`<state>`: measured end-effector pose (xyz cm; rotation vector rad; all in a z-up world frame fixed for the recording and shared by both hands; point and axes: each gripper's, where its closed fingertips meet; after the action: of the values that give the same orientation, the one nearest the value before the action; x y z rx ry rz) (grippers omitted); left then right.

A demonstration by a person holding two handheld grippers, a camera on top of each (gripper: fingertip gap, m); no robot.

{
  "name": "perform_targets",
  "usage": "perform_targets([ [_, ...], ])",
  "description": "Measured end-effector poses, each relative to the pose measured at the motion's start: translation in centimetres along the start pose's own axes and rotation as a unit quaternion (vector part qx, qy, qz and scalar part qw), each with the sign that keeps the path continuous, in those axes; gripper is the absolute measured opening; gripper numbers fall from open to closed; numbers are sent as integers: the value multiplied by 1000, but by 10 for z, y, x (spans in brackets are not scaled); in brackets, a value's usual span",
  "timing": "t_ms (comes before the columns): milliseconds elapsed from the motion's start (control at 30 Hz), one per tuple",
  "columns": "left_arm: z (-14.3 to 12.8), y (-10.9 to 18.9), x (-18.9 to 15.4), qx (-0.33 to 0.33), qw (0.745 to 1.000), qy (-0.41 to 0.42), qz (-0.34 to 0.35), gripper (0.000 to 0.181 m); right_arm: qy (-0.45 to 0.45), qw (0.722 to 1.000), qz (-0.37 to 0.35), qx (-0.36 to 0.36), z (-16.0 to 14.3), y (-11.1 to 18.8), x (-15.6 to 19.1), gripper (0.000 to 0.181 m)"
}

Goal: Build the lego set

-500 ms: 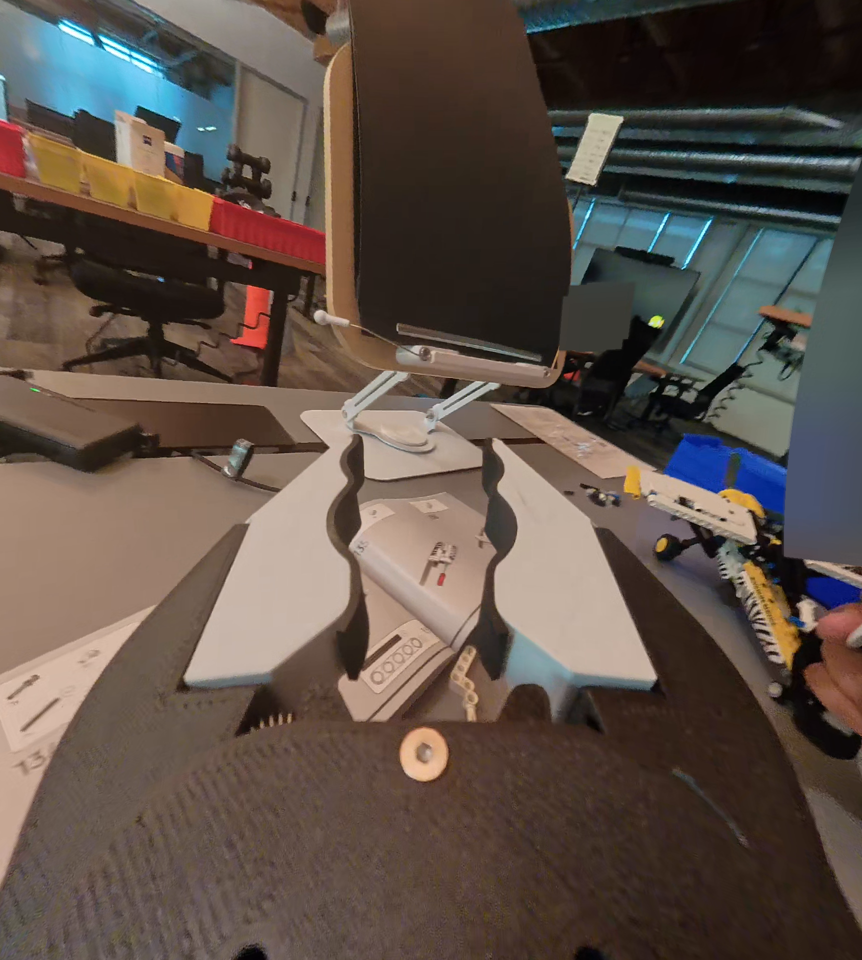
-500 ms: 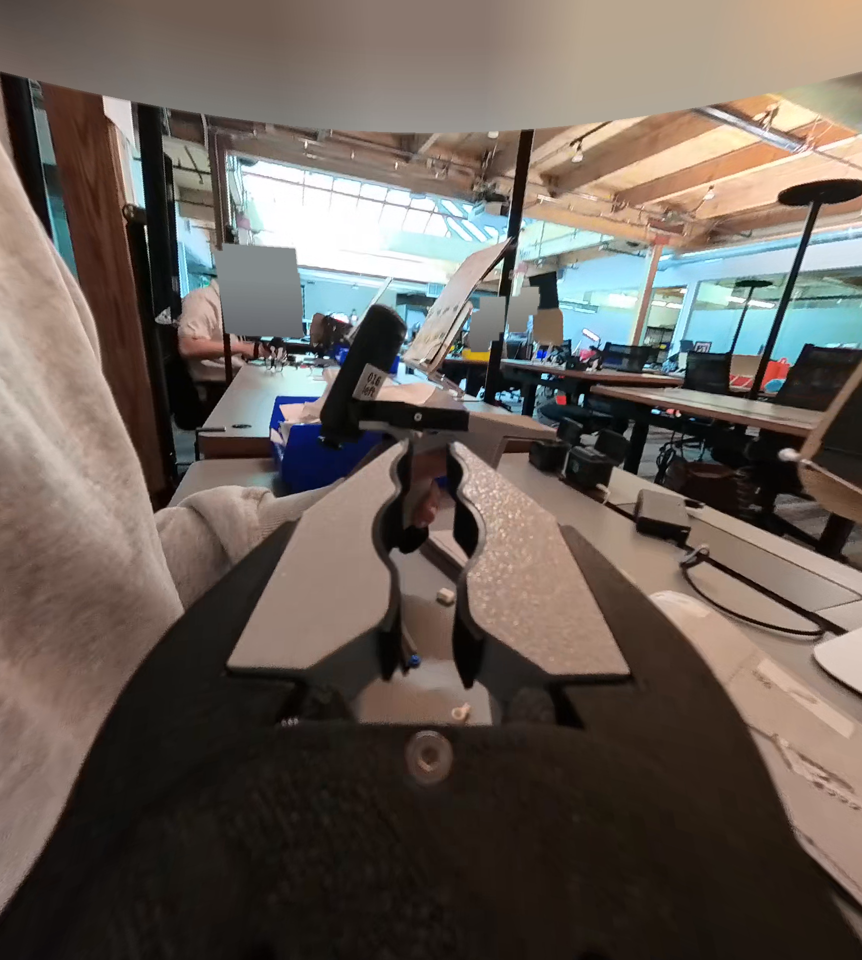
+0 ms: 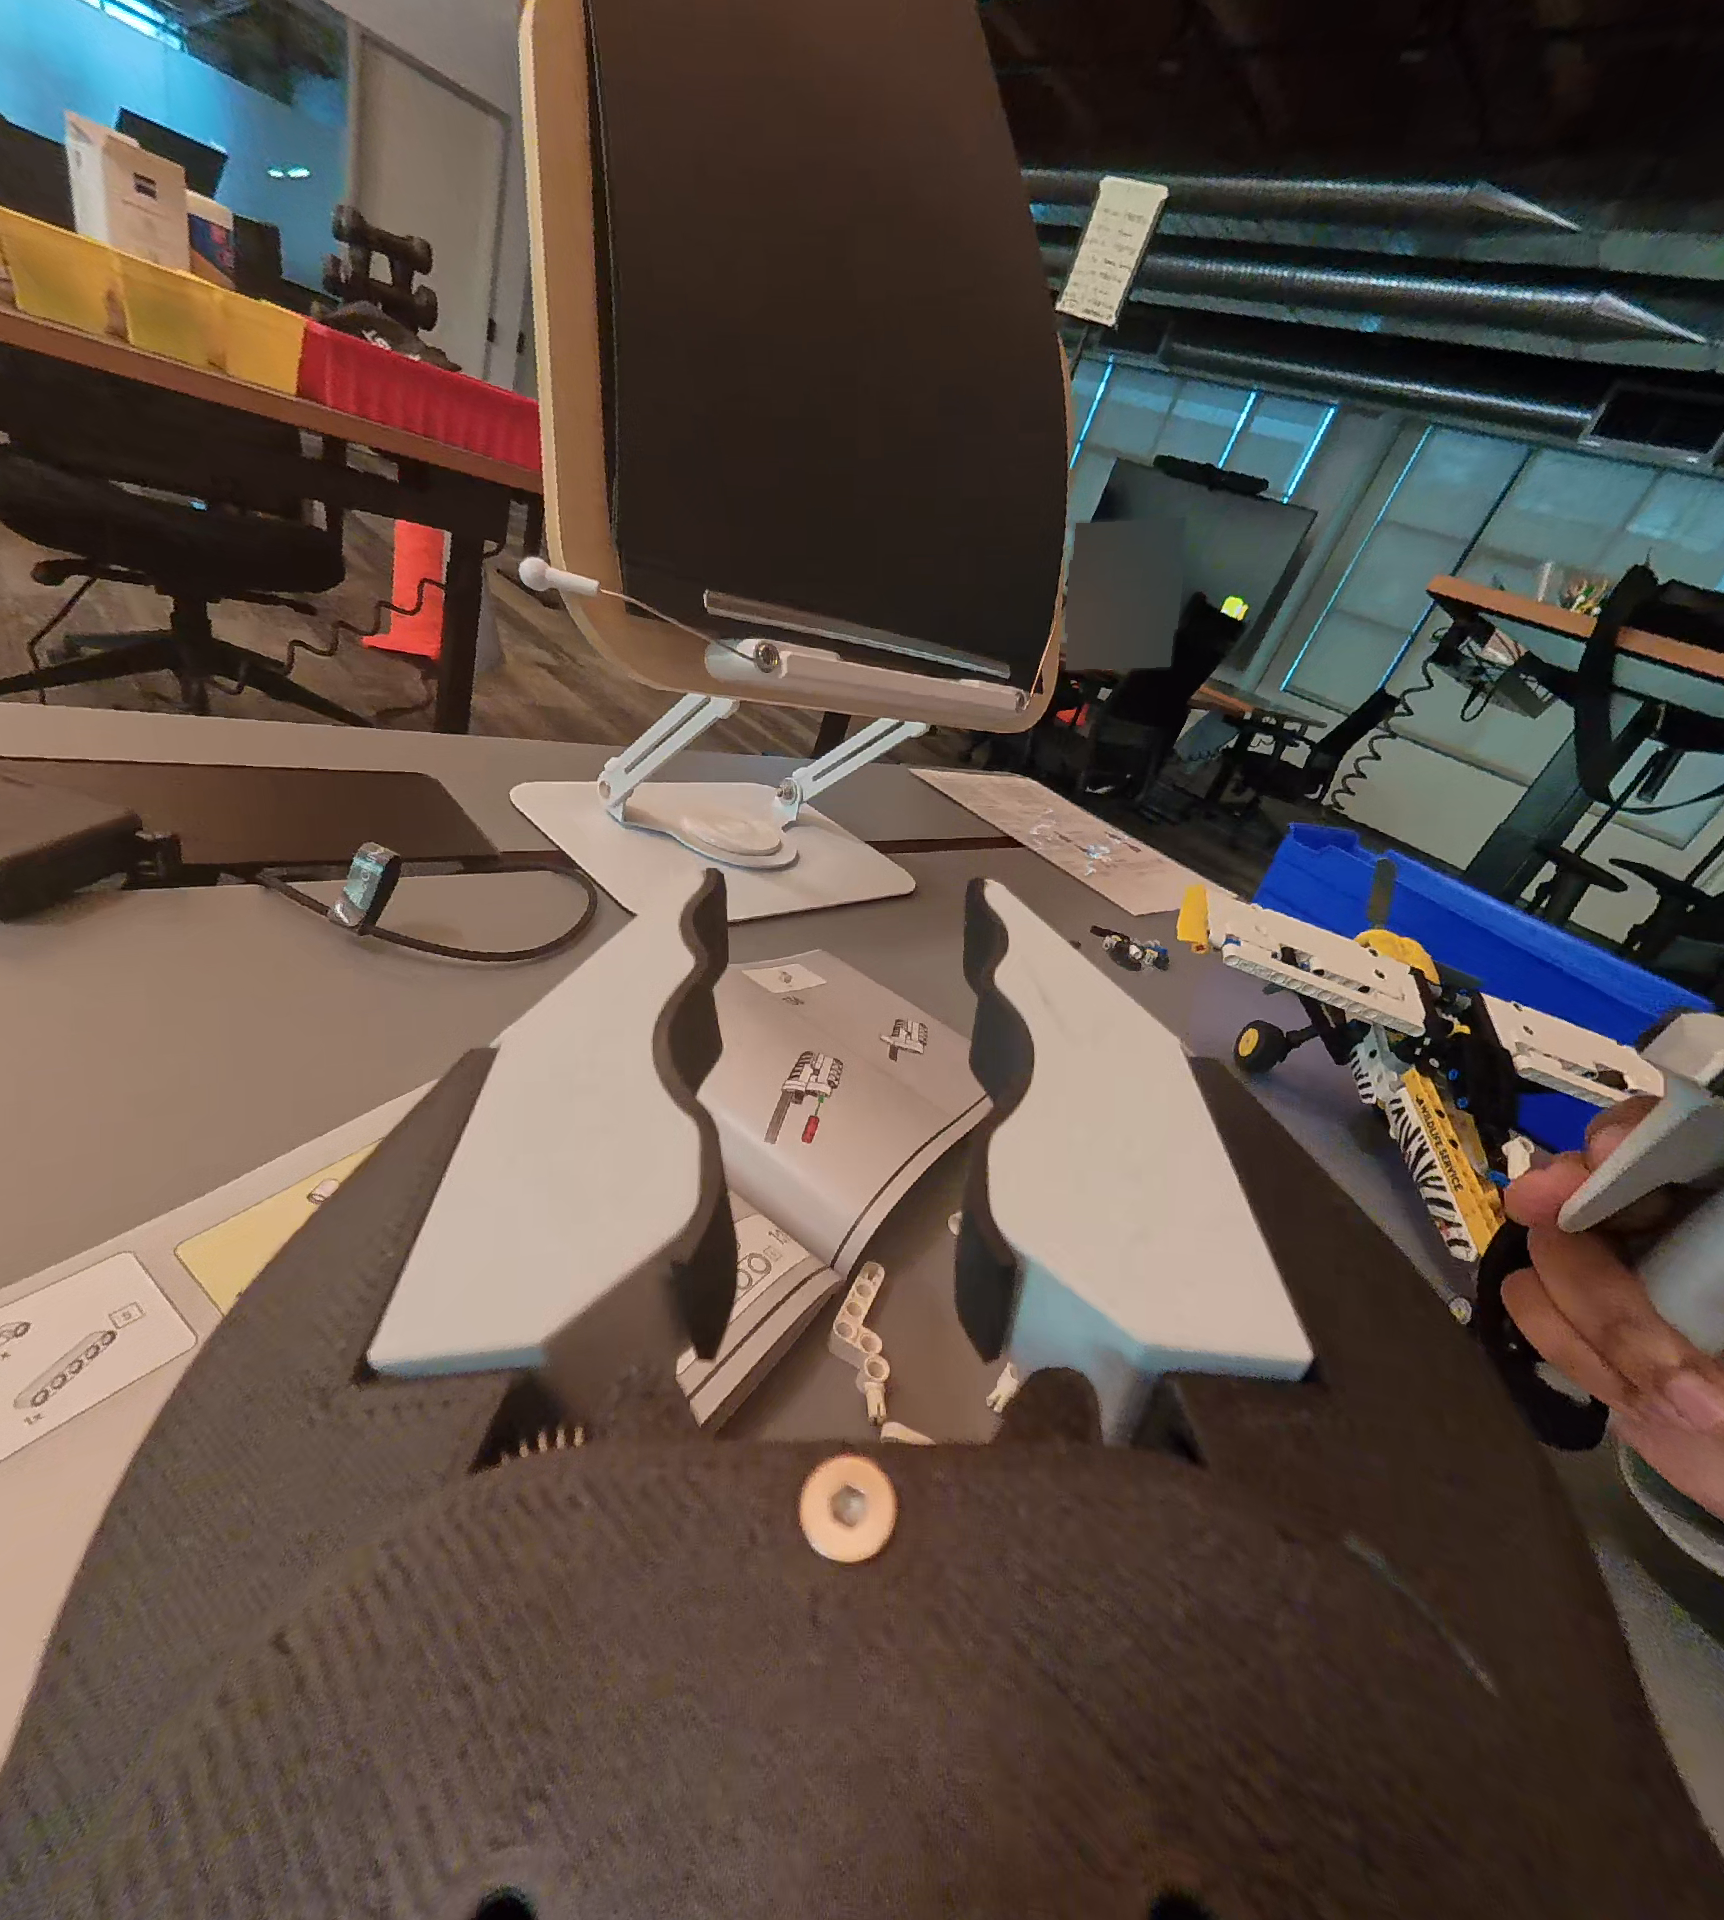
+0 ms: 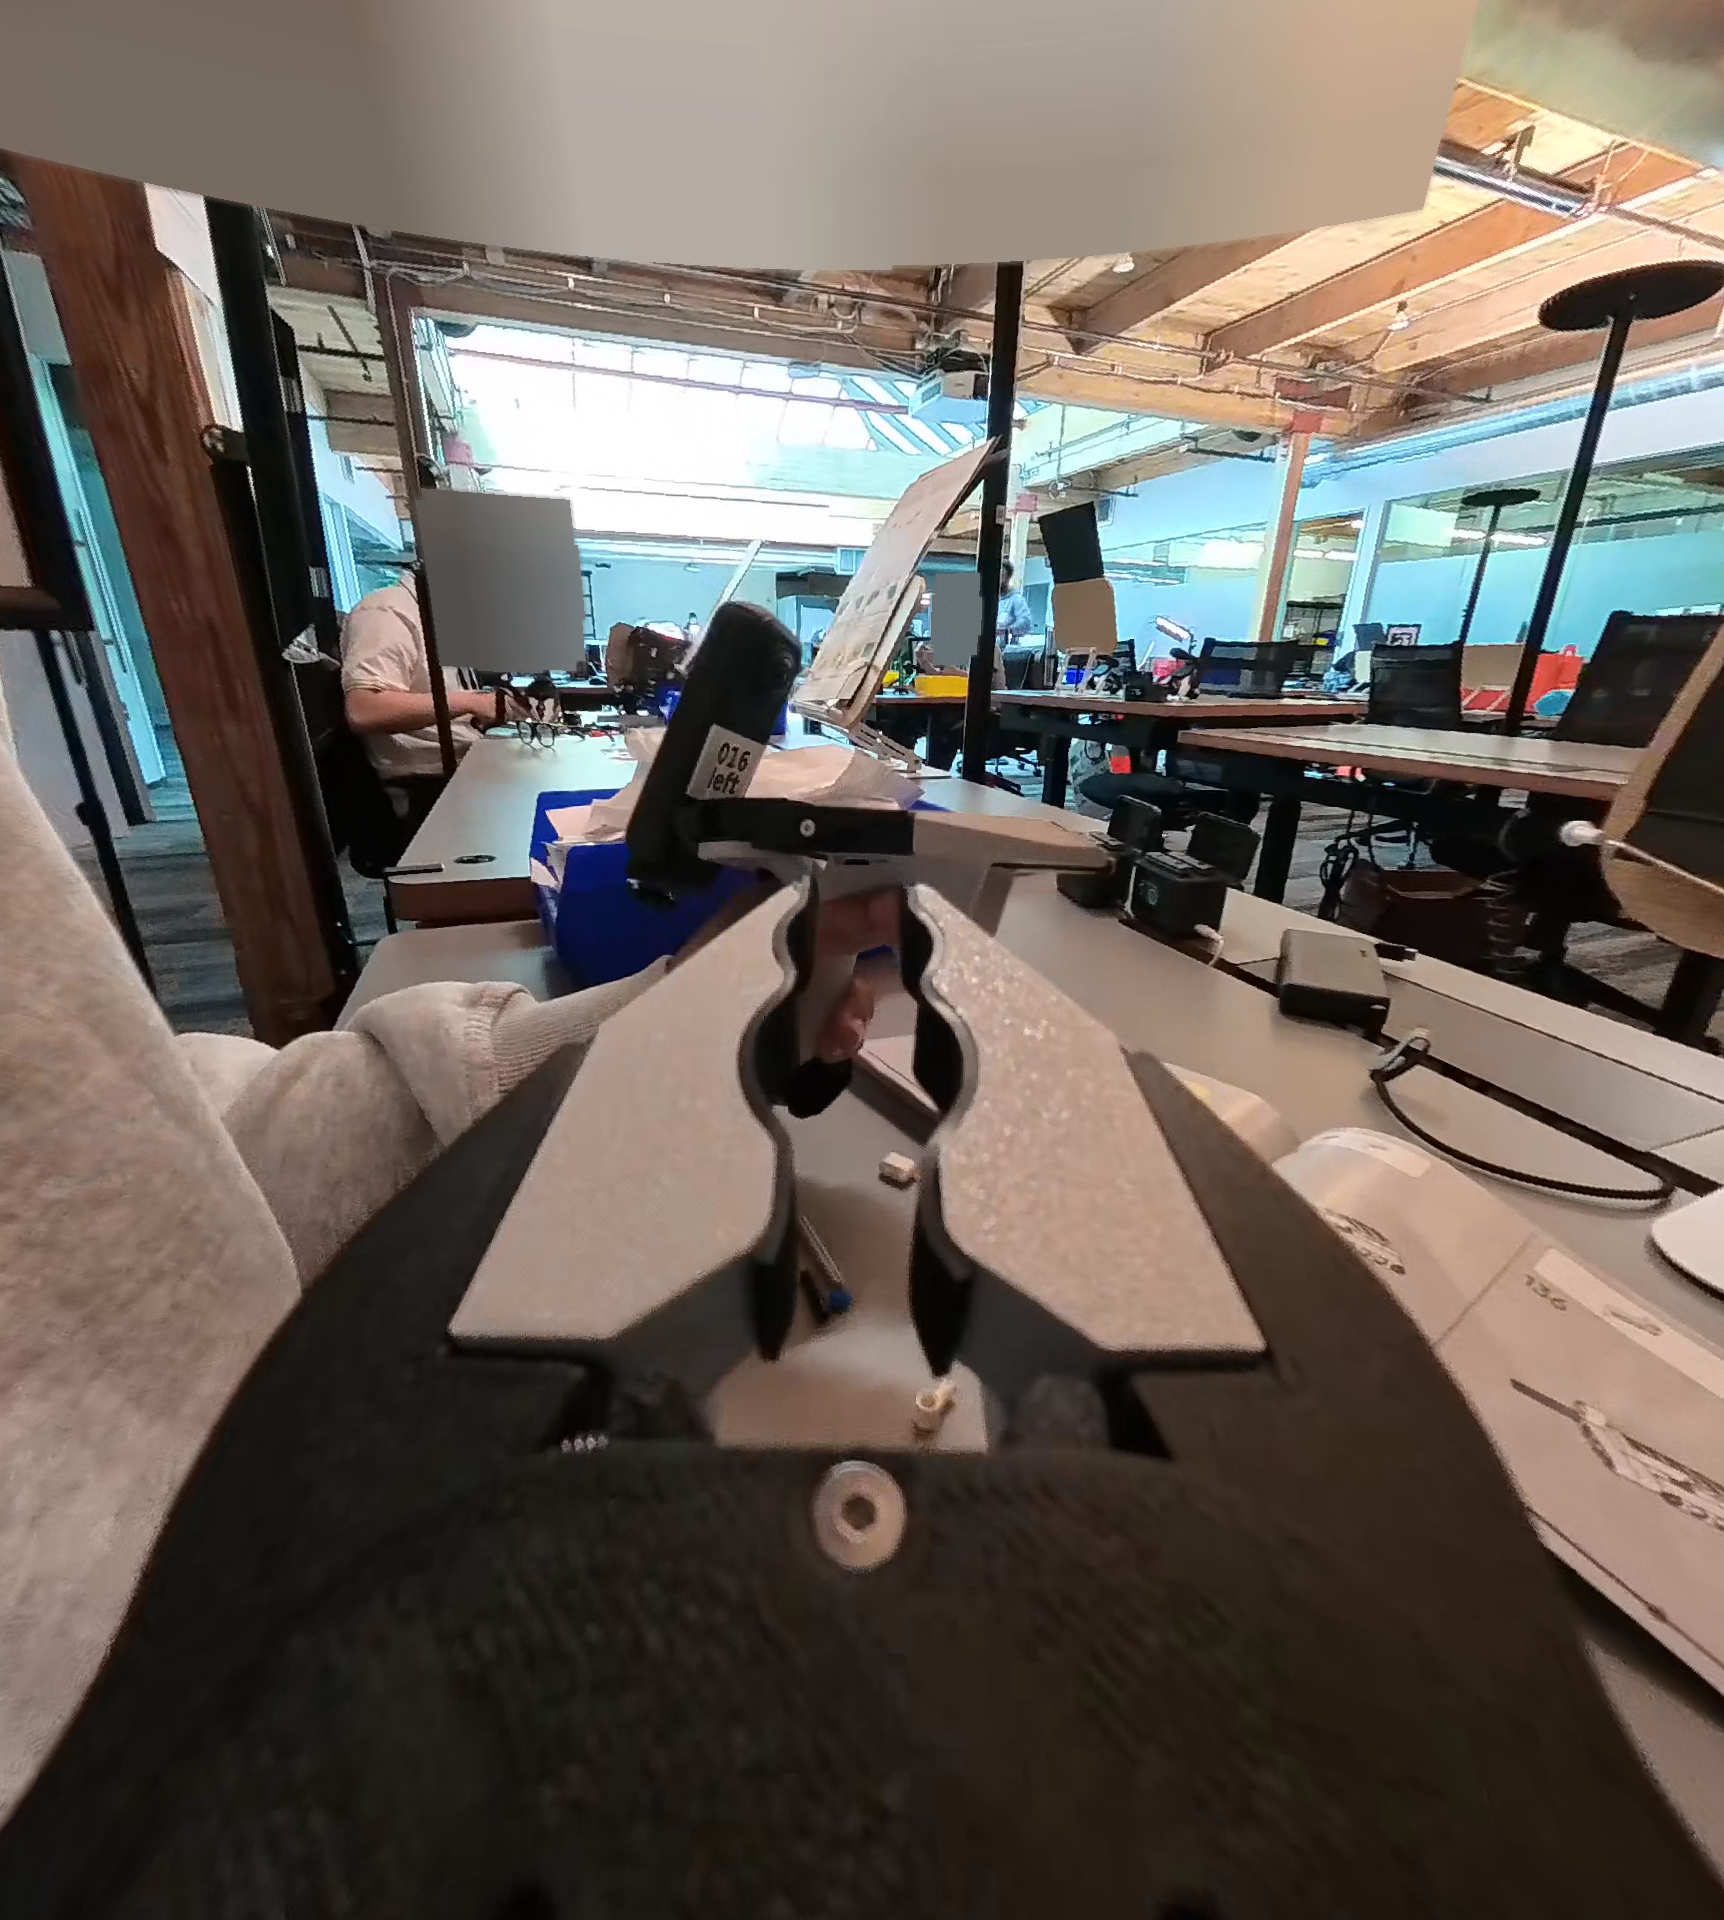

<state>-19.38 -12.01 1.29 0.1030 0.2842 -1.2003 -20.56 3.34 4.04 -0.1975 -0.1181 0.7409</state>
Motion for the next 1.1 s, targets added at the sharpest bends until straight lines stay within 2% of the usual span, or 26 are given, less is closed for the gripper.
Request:
perform_targets([
  [533,-17,-7,6,25,1000,15,-1,44,-21,1000,2,-23,9,4,-2,12],
  [1100,-16,-6,6,19,1000,22,-5,45,3,999,-8,-38,16,8,-1,4],
])
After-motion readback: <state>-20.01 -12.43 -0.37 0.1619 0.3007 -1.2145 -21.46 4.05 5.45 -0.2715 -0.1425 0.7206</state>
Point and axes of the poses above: each gripper's, where its closed fingertips meet, y back along the fingers, z out of its top, x = y × z across the jaws, and after that the axes turned 3 degrees about -y, right-handed
